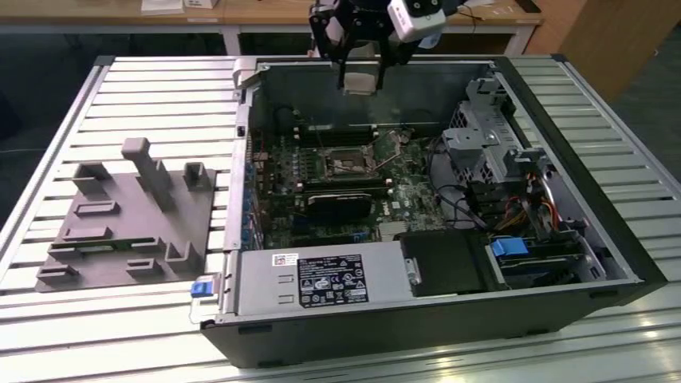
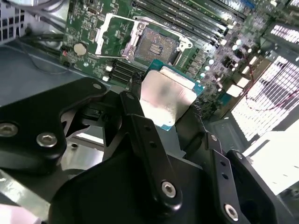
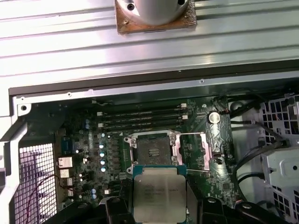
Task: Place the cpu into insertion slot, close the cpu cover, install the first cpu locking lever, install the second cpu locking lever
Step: 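Place the cpu into insertion slot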
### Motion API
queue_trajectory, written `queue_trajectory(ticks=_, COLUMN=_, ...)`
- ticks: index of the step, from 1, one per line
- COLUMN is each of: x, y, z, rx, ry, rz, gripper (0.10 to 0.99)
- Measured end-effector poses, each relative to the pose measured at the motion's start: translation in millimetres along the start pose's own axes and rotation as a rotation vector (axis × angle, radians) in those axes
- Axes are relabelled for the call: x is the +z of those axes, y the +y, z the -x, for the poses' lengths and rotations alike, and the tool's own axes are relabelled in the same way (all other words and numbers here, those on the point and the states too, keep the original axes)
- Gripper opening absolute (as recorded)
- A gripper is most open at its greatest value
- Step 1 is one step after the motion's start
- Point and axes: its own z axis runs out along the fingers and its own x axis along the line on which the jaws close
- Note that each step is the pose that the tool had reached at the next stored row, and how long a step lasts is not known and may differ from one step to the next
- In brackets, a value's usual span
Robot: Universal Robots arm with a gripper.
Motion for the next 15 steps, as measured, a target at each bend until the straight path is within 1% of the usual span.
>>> queue_trajectory(ticks=15, x=2.1, y=-0.2, z=0.0, rx=0.219, ry=-0.0196, rz=0.003, gripper=0.541)
